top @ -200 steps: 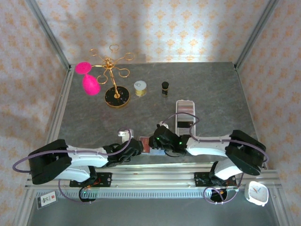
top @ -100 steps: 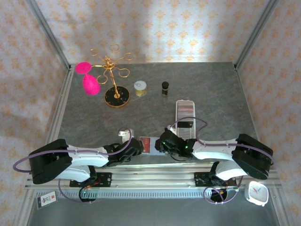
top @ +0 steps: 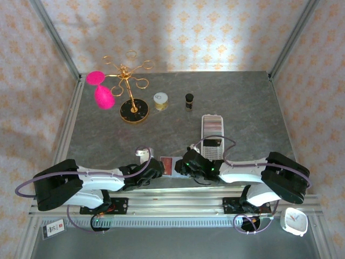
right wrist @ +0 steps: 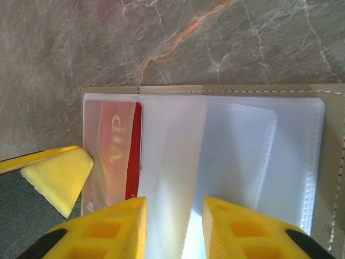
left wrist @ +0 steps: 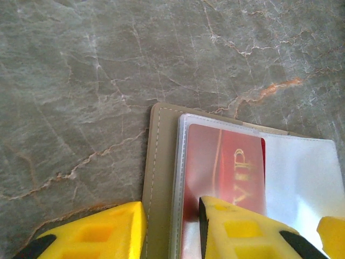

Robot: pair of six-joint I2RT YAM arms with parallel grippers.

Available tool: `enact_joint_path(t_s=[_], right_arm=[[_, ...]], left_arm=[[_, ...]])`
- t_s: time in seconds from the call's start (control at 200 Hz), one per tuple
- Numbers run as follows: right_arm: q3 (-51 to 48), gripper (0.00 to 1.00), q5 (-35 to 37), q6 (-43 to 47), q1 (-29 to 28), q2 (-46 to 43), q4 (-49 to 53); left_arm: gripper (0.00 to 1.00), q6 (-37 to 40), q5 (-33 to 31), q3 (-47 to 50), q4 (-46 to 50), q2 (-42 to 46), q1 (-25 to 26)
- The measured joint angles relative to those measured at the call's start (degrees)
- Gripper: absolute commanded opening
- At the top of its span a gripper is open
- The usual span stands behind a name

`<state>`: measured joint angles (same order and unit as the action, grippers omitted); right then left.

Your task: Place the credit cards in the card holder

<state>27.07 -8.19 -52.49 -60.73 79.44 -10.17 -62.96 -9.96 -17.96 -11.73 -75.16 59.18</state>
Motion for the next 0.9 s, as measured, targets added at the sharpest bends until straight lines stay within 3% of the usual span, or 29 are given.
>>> enact_joint_path(t_s=[0.315,0.475,0.571,0.901], right_arm=[[0.0,0.20,0.0,0.2,-0.1,-2.1,1.4],[0.0,0.21,-0.2,0.2,-0.2,-2.1,1.0],[0.2,0.00,-0.7,0.2,-0.3,-1.8,0.7],[-1.3,0.00,0.3,0.0,-0.4,-6.8,-0.9]], left_arm=[[0.31,0.0,-0.6,-0.1,-0.1,-0.4,0.1],[0.32,0.0,-0.7,-0.3,-0.1,-0.6,0.3],[0.32,0.0,-0.9,-0.3,-0.1,-0.6,0.4],[0.33,-0.5,0.1,2.3,-3.2,1.4,0.3]])
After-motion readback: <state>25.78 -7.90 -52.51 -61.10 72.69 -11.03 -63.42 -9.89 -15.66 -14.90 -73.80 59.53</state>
